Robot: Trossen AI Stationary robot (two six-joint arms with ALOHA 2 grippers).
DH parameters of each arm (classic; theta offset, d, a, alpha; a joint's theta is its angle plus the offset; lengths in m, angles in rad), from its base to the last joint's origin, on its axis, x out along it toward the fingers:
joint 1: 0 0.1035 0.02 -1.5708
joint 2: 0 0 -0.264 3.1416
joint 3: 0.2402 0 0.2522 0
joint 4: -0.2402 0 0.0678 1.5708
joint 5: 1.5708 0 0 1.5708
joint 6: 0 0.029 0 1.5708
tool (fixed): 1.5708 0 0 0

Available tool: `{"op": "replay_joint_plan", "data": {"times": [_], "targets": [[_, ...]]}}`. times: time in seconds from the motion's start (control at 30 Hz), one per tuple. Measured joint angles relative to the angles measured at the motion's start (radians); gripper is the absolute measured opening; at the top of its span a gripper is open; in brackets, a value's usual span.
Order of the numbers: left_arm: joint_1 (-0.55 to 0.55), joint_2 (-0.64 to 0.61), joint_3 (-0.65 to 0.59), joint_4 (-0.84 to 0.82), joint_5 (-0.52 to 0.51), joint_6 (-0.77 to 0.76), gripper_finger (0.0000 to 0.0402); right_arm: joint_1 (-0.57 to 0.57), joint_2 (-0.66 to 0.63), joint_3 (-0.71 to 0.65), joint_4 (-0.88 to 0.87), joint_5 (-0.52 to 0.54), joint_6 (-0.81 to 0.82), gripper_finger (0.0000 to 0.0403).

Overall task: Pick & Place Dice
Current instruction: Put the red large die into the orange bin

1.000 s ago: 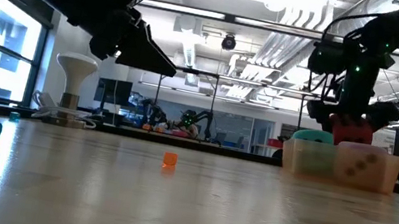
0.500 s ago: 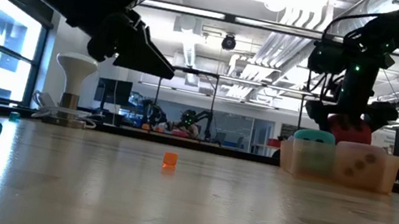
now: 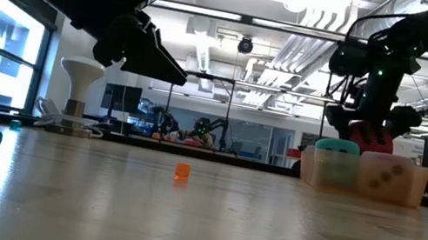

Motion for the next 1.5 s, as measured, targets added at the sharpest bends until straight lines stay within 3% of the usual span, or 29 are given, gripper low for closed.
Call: {"op": "replay_joint_plan", "data": {"times": [0.17, 0.4, 1.27, 1.5], "targets": [[0.0, 0.0, 0.0, 0.0, 0.0, 0.0, 0.0182, 0.001, 0.0, 0.0, 0.025, 0.027, -0.009, 0.0398], [0.0, 0.0, 0.0, -0.002, 0.0, 0.0, 0.0182, 0.027, 0.0, 0.0, 0.014, 0.158, 0.003, 0.0398], [0.0, 0.0, 0.0, -0.015, 0.0, 0.0, 0.0182, 0.053, 0.0, 0.0, 0.014, 0.111, 0.004, 0.0398], [0.0, 0.0, 0.0, -0.022, 0.0, 0.0, 0.0182, 0.128, 0.0, 0.0, 0.017, 0.361, 0.007, 0.0398]]}}
